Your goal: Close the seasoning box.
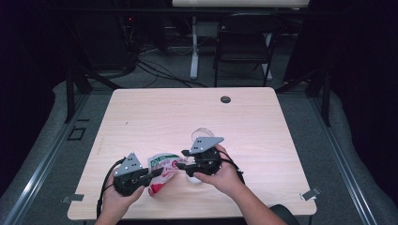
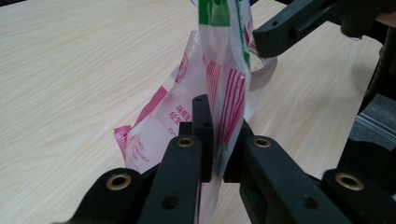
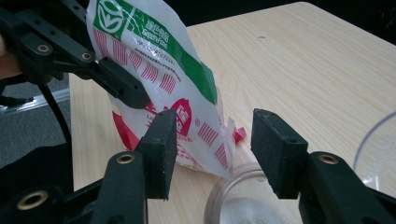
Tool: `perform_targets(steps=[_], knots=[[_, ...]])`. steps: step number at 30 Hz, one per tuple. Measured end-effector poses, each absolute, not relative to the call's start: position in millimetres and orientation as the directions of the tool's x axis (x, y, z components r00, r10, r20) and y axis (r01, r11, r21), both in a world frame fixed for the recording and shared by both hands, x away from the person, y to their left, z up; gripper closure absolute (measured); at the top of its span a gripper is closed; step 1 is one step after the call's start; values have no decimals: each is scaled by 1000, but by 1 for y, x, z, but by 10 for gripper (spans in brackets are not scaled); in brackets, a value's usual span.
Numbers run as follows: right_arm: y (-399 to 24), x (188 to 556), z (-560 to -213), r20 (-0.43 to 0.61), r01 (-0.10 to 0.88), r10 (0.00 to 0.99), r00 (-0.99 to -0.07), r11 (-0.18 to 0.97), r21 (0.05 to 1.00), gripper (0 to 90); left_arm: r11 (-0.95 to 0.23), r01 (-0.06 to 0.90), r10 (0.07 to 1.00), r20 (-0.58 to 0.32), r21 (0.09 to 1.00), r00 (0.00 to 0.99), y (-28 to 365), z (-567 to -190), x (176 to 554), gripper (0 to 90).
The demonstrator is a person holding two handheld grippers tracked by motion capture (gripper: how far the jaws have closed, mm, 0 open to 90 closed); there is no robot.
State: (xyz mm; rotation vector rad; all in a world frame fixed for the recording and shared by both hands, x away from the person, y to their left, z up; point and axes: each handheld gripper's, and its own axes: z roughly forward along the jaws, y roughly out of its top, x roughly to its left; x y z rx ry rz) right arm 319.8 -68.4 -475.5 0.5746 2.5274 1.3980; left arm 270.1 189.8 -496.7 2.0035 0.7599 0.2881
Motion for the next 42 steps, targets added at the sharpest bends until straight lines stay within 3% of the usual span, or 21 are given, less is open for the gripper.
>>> perform_targets(steps=[3, 9, 15, 28, 42], knots=[[-62, 321, -478, 3, 226, 407, -913, 501, 835, 524, -354, 404, 618, -113, 844, 778, 188, -500, 269, 856], [-55, 321, -481, 9, 222, 377, -926, 523, 823, 706, -341, 418, 636, -121, 842, 762, 190, -505, 268, 808], [-56, 323, -482, 36, 238, 363, -931, 527, 816, 865, -306, 452, 662, -154, 838, 733, 194, -515, 269, 639], [-53, 324, -481, 34, 231, 360, -932, 522, 821, 892, -349, 441, 723, -62, 827, 688, 188, -550, 270, 424], [-53, 323, -483, 33, 230, 361, -932, 517, 825, 868, -342, 492, 753, -80, 801, 653, 184, -568, 279, 248]])
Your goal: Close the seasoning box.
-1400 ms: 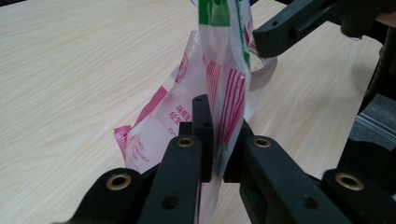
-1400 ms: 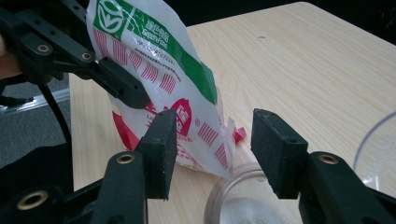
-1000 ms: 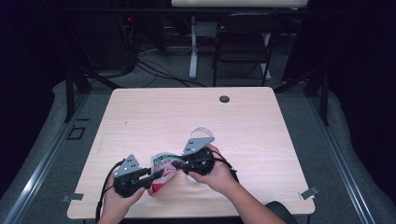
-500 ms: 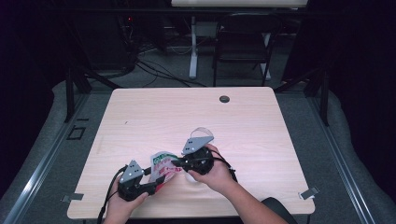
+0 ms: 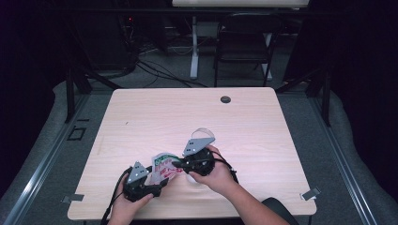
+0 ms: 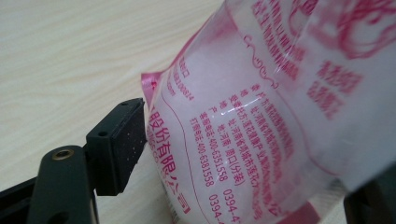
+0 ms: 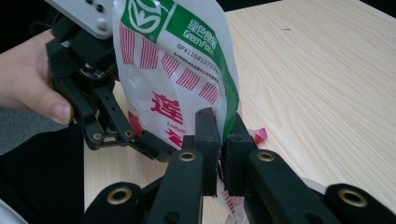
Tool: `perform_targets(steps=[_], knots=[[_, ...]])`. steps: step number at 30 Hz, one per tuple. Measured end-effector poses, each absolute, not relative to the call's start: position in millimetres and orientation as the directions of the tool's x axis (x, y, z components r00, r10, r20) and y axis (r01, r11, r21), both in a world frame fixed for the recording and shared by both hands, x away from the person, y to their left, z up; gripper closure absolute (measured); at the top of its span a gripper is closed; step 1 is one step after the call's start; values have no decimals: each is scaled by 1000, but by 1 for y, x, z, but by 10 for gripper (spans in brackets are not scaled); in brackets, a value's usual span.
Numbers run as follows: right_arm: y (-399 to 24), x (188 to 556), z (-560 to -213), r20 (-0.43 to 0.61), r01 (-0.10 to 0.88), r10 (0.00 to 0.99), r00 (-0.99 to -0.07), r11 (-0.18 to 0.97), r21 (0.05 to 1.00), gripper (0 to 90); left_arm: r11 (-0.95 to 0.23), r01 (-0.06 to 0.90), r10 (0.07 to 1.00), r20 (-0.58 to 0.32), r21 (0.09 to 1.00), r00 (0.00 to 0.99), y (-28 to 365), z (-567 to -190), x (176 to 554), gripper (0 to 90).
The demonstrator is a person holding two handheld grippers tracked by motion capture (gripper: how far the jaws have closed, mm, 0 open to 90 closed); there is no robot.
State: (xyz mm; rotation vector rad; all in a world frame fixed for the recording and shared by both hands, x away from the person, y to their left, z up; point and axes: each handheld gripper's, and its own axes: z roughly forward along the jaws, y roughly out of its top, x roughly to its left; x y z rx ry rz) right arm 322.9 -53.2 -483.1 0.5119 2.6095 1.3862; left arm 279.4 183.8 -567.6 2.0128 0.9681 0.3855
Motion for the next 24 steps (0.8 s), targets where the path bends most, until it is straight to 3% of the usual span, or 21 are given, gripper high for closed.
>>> perform_targets(steps=[24], knots=[[-52, 321, -486, 27, 227, 366, -930, 517, 825, 868, -431, 523, 731, -56, 735, 680, 175, -588, 295, 232]])
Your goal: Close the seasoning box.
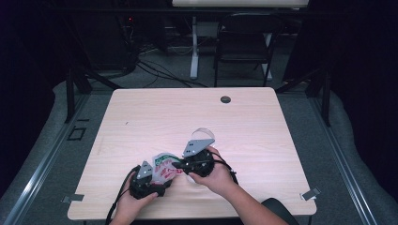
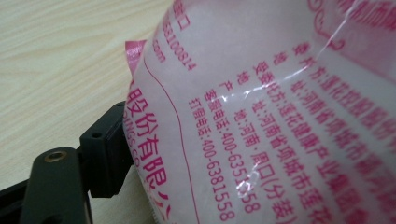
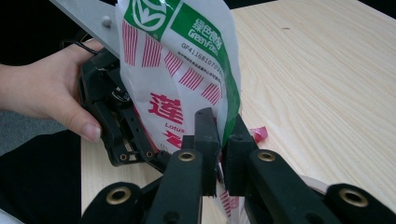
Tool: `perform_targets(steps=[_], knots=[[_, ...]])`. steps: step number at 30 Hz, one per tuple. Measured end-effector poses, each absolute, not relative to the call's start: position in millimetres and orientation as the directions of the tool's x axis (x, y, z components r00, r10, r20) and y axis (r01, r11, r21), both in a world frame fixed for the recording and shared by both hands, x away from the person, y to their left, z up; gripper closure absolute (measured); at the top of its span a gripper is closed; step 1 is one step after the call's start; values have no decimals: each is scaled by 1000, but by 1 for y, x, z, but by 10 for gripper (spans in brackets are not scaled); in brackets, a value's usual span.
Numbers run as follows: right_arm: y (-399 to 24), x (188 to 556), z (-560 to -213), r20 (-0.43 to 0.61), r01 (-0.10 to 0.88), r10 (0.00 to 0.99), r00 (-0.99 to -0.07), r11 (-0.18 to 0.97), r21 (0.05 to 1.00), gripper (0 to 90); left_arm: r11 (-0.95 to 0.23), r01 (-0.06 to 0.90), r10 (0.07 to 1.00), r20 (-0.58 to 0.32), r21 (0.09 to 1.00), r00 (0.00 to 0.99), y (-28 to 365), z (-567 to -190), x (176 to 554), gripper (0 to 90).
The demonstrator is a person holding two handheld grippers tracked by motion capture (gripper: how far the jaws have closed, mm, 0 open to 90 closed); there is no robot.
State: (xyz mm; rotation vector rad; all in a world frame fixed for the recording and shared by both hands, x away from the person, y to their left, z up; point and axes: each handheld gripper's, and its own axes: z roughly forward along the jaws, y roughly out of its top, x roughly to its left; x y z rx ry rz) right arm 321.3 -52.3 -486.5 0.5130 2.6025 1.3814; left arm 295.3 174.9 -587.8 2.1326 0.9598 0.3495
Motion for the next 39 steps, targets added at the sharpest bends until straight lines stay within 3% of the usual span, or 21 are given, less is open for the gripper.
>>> perform_targets(steps=[11, 14, 21, 39], knots=[[-52, 321, -487, 27, 228, 367, -930, 518, 825, 867, -467, 519, 730, -20, 716, 683, 171, -589, 296, 236], [-52, 321, -488, 29, 229, 368, -930, 515, 826, 866, -469, 525, 732, -21, 710, 681, 170, -589, 296, 184], [-52, 321, -488, 29, 229, 367, -930, 515, 826, 867, -469, 525, 733, -18, 711, 679, 170, -589, 296, 182], [-50, 320, -488, 29, 227, 364, -931, 514, 827, 859, -433, 522, 768, -3, 735, 641, 173, -587, 296, 480]])
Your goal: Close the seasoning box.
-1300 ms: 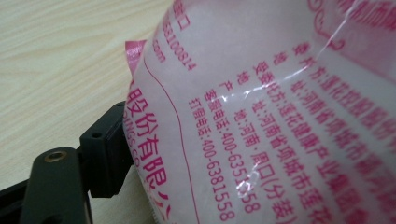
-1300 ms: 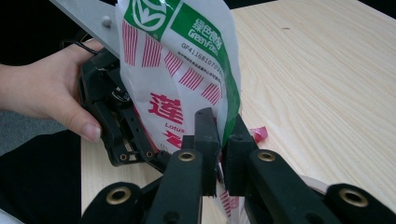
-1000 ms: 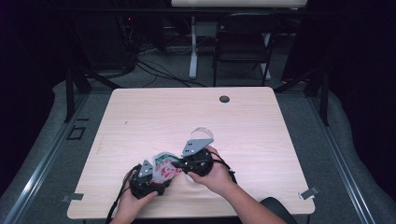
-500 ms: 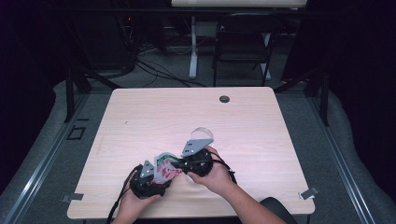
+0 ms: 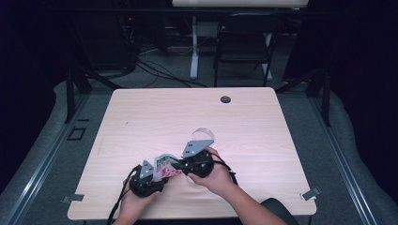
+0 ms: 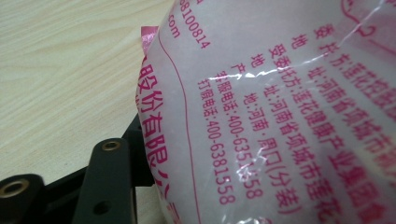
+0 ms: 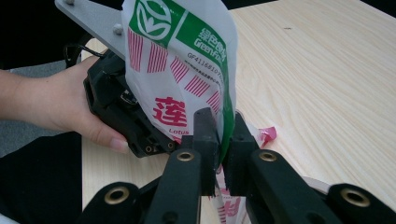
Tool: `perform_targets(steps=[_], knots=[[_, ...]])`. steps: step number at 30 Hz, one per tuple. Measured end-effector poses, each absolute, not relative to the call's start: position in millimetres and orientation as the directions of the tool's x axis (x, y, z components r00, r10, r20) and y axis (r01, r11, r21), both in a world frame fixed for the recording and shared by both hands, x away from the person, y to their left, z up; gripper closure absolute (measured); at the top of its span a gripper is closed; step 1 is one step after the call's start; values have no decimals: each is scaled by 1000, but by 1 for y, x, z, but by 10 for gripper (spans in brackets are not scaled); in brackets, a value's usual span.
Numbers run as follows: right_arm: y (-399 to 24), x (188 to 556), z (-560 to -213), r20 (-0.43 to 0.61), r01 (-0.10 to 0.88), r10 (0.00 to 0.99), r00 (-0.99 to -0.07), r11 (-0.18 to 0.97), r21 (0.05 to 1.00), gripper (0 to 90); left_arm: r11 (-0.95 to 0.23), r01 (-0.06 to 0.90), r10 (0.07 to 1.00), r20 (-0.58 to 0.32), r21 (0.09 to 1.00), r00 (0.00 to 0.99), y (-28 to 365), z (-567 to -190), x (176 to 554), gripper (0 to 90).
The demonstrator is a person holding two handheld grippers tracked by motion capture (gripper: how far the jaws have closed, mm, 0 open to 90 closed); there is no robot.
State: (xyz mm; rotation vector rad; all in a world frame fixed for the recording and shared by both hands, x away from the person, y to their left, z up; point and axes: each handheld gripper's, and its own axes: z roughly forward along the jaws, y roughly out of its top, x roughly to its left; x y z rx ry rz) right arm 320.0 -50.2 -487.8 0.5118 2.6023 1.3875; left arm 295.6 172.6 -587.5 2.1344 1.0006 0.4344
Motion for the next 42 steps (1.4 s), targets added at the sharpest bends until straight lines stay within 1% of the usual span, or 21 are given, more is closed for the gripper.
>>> perform_targets(steps=[10, 14, 19, 23, 30, 35, 40, 42], knots=[[-50, 319, -487, 28, 222, 357, -934, 516, 828, 858, -407, 516, 773, -17, 753, 635, 176, -586, 294, 585], [-50, 319, -487, 38, 227, 359, -933, 504, 833, 850, -417, 519, 772, -10, 746, 635, 176, -583, 294, 604], [-52, 320, -486, 39, 227, 359, -933, 500, 836, 794, -420, 526, 774, -10, 740, 633, 176, -580, 293, 611], [-55, 321, -484, 45, 225, 357, -933, 481, 847, 694, -418, 525, 777, -8, 742, 630, 177, -576, 293, 614], [-64, 320, -478, 56, 229, 364, -930, 453, 862, 591, -406, 505, 785, 8, 762, 619, 179, -568, 293, 615], [-71, 319, -473, 51, 228, 381, -923, 435, 871, 560, -405, 489, 793, 31, 772, 608, 182, -562, 294, 615], [-79, 318, -469, 47, 226, 399, -916, 414, 882, 555, -402, 472, 804, 56, 785, 592, 185, -556, 295, 615], [-82, 318, -469, 46, 227, 404, -914, 413, 882, 550, -387, 473, 812, 49, 792, 581, 187, -553, 297, 615]])
